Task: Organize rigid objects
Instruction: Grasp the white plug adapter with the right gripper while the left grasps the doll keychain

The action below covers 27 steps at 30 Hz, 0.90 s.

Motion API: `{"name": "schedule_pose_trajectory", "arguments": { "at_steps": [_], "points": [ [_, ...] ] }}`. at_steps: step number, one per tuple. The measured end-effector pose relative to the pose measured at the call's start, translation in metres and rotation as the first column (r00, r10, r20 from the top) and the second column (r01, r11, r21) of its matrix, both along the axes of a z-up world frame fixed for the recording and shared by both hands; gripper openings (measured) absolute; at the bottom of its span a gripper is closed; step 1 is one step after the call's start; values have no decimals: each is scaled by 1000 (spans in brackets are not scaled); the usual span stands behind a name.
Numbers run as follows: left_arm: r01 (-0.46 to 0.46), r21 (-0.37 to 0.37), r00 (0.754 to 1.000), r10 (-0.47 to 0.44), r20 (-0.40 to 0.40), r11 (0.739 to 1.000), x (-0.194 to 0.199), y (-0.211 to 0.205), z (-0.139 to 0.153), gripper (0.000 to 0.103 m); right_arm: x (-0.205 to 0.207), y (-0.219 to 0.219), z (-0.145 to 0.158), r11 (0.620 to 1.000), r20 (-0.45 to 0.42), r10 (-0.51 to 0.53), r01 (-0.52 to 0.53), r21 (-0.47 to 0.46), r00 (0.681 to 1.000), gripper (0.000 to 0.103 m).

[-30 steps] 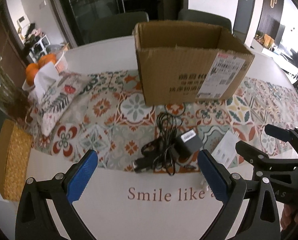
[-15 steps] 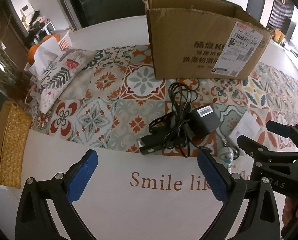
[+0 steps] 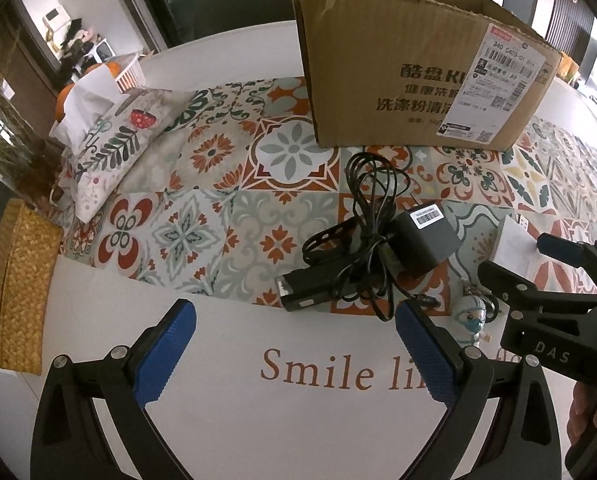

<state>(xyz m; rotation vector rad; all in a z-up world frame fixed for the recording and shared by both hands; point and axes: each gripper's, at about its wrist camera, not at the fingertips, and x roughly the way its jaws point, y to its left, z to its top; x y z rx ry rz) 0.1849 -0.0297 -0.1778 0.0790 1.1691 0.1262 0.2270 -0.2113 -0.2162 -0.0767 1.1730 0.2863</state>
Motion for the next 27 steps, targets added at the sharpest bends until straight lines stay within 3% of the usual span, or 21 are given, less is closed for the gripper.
{"name": "schedule_pose_trajectory", "arguments": {
  "at_steps": [7,18,27],
  "points": [
    [12,-18,1000,-12,-9,1000,-1,-3,-4,102,0,-1,0,1000,4,-1,1,-3,1000,94],
    [18,20,1000,-18,-16,1000,1,-6,-13,102,1,-3,-19,1000,-33,-13,12,-25,999,94],
    [26,36,999,-25,-26,999,2,-8,-16,102,2,-2,-20,999,16,-14,14,-32,1000,88]
  ]
}}
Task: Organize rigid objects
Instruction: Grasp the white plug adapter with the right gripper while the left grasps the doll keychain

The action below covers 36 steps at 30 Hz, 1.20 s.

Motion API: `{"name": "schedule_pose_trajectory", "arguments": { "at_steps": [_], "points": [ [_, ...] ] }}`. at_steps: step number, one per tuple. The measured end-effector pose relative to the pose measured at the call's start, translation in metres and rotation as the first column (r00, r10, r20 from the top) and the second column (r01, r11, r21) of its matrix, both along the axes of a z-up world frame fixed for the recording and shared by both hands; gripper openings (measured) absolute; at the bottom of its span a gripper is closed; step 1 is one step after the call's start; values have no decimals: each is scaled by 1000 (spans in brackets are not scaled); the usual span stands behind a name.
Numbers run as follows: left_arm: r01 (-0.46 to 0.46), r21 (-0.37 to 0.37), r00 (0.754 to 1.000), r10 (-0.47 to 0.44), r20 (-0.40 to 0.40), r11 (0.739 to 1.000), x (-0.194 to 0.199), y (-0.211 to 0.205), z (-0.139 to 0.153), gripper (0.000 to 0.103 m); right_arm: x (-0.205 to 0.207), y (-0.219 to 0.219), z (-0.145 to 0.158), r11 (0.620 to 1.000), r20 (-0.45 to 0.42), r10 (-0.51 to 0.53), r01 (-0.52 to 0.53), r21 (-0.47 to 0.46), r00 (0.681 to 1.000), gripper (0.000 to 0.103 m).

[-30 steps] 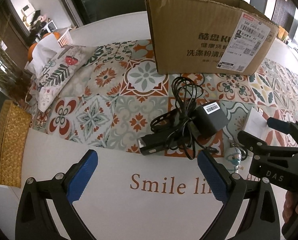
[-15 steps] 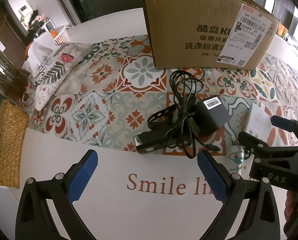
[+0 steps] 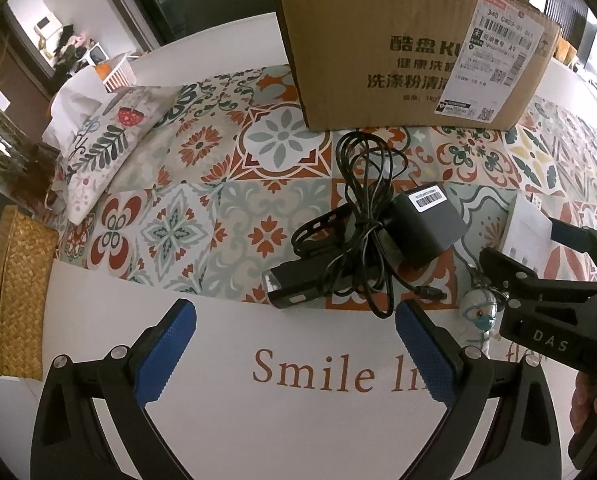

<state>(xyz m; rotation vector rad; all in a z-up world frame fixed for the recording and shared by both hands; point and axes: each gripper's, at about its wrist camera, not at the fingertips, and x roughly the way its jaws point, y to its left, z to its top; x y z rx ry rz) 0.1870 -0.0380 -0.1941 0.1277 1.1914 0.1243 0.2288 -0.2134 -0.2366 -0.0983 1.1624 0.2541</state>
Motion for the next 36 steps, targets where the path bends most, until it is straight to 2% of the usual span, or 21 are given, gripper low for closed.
{"name": "schedule_pose_trajectory", "arguments": {
  "at_steps": [11,25,29,32,36],
  "points": [
    [19,1,1000,-19,8,1000,-4,-5,4,102,-9,-12,8,1000,30,-20,20,8,999,88],
    [112,-99,994,-113,-9,989,-20,-36,11,96,-38,-48,41,997,96,-71,69,22,993,88],
    [138,-134,990,-142,-18,981,-22,-47,9,92,-46,-56,42,996,95,-86,83,36,992,88],
    [153,-153,987,-159,-30,976,-20,-54,6,81,-51,-65,42,994,93,-104,100,43,990,88],
    [169,-172,983,-178,-37,970,-15,-65,4,77,-54,-73,39,991,88,-127,123,54,988,88]
  ]
}}
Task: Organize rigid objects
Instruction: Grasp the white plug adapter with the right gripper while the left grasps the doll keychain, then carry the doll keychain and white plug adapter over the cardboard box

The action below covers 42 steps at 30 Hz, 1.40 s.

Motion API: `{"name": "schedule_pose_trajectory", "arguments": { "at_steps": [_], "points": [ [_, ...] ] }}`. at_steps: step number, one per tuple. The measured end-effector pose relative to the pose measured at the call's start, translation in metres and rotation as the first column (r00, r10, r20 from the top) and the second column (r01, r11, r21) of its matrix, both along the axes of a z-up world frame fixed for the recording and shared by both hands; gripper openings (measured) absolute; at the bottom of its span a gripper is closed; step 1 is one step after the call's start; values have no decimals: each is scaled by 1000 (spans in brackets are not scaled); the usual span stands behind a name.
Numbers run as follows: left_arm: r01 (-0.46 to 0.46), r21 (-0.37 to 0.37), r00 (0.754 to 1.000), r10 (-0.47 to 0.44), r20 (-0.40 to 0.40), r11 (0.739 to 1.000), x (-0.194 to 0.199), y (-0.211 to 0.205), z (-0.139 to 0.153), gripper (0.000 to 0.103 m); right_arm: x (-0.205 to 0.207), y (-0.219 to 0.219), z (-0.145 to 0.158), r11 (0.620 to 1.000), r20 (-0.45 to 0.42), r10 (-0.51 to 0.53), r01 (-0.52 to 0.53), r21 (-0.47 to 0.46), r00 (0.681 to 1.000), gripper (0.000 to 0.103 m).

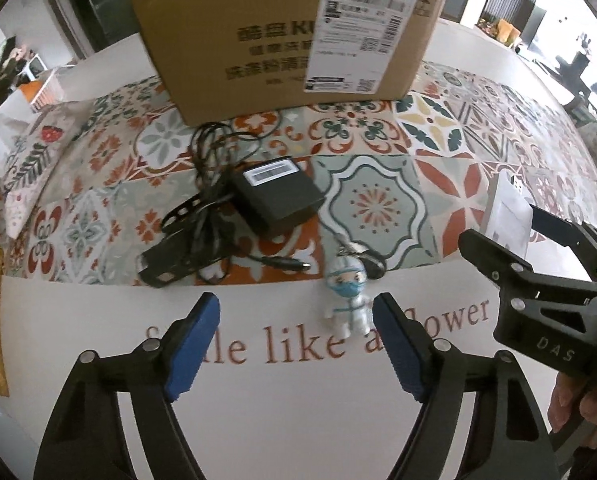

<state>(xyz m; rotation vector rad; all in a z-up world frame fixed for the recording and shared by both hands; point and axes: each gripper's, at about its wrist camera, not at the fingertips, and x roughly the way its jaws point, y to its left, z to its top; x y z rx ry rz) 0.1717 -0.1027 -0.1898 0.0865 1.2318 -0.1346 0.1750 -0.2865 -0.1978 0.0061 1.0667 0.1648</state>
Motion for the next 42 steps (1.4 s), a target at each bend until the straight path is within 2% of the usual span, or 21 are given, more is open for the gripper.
{"name": "schedule_pose_trajectory", "arguments": {
  "at_steps": [2,5,11,15,22,27,33,42],
  "points": [
    [8,-15,1000,-8,-4,1000,3,-4,-1,75,-1,-4,-1,1000,0,-8,8,4,1000,88],
    [12,-27,1000,-12,-12,1000,7,-8,-3,66,-1,-9,-2,1000,-1,-19,19,9,1000,88],
    [7,-61,999,-10,-51,998,14,-13,-14,59,1,-15,-3,999,-1,-28,28,17,1000,88],
    [3,-66,998,-8,-63,998,18,-15,-20,49,2,-15,-5,999,-6,-29,29,22,1000,88],
    [3,-71,997,-9,-76,997,23,-20,-27,41,2,-15,-8,999,-11,-31,31,28,999,88],
    [6,-95,997,-14,-82,995,25,-25,-31,27,1,-16,-7,999,-10,-34,35,26,999,88],
    [16,-127,998,-24,-56,992,22,-20,-29,26,-1,-12,-3,999,-5,-39,39,25,999,88],
    [18,-157,1000,-15,19,987,11,-2,-3,26,-5,-4,11,998,19,-37,37,41,999,88]
  ]
}}
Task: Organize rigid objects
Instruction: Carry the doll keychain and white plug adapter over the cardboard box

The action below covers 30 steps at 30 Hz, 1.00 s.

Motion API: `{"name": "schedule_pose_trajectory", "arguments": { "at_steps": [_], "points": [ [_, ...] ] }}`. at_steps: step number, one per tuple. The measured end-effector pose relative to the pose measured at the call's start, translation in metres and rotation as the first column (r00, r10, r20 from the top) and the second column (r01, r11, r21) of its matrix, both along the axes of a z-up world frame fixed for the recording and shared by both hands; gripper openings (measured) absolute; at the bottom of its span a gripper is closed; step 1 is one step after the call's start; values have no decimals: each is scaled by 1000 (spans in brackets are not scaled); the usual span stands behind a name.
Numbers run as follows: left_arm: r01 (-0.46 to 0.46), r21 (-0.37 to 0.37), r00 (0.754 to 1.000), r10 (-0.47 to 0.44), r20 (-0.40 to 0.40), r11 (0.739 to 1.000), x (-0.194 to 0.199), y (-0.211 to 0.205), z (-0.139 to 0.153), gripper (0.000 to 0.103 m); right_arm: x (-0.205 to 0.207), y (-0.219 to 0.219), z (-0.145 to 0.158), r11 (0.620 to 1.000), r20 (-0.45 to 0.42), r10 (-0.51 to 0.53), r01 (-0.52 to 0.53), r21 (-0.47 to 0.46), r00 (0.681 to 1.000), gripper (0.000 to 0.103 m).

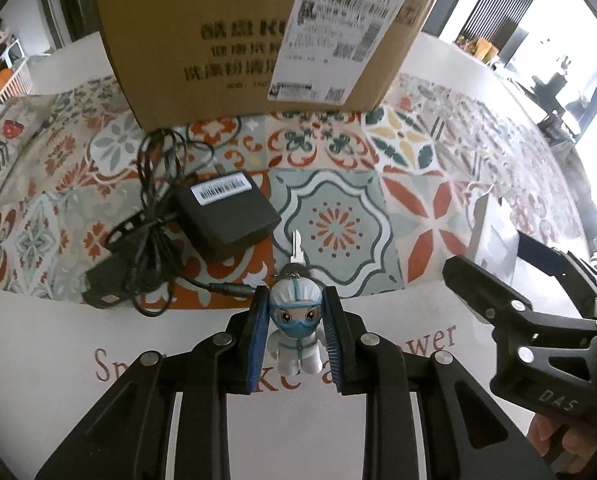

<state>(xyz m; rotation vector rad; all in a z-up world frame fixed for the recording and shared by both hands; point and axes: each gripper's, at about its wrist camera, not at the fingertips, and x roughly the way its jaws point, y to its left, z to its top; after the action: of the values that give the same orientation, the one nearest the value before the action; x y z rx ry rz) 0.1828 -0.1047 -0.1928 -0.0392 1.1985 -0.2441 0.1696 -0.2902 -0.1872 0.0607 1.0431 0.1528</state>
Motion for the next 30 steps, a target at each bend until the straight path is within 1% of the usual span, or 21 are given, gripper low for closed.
{"name": "schedule_pose_trajectory", "arguments": {
  "at_steps": [6,14,21,30],
  "points": [
    [-9,-24,999,11,50,1000,-2,6,22,26,-1,4,15,1000,30,4,-4,4,1000,88],
    [-16,-43,992,22,127,999,-1,16,56,26,0,14,48,1000,100,14,-14,0,995,88],
    [-16,-51,976,27,216,999,3,29,92,26,4,25,78,1000,165,21,-23,9,986,88],
    [-16,-59,948,33,315,998,12,44,133,26,16,42,118,999,263,34,-39,17,964,88]
  ]
}}
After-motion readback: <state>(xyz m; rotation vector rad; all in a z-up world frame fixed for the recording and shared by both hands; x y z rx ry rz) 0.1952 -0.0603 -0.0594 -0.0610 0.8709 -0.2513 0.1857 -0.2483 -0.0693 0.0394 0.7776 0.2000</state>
